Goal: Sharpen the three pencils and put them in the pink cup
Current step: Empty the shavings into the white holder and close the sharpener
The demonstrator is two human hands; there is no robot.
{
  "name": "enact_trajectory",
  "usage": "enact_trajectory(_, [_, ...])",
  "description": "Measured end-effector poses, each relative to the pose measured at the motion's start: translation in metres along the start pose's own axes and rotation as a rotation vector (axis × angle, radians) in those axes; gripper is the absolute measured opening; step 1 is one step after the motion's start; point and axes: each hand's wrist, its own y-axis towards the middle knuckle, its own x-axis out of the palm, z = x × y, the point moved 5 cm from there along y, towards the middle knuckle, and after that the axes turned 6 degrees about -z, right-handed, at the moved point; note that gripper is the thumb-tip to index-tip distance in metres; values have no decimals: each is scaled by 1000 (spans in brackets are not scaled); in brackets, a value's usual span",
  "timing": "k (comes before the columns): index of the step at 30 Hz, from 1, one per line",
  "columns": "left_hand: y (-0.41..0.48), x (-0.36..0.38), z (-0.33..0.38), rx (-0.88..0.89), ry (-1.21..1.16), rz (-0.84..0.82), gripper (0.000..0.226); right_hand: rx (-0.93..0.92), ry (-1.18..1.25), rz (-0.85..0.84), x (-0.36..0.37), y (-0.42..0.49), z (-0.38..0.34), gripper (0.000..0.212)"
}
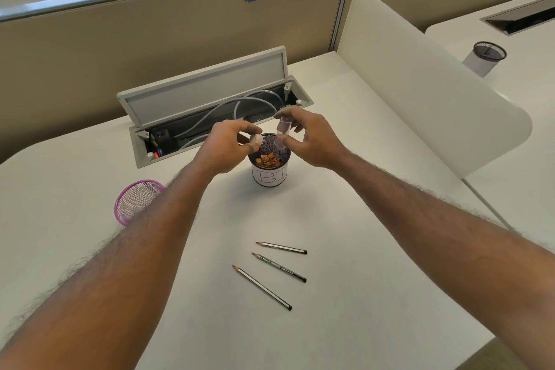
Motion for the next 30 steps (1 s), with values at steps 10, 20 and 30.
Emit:
enact_trajectory(10, [-3, 4, 13, 110, 219, -14, 35, -28, 2, -12, 5, -2, 1, 44])
enact_trajectory(20, [-10, -4, 9, 106, 93, 73, 32, -42, -12, 96, 12, -4, 2, 38])
enact_trajectory(30, [-13, -5, -11, 6, -270, 50, 31, 143, 302, 141, 0, -1, 12, 40])
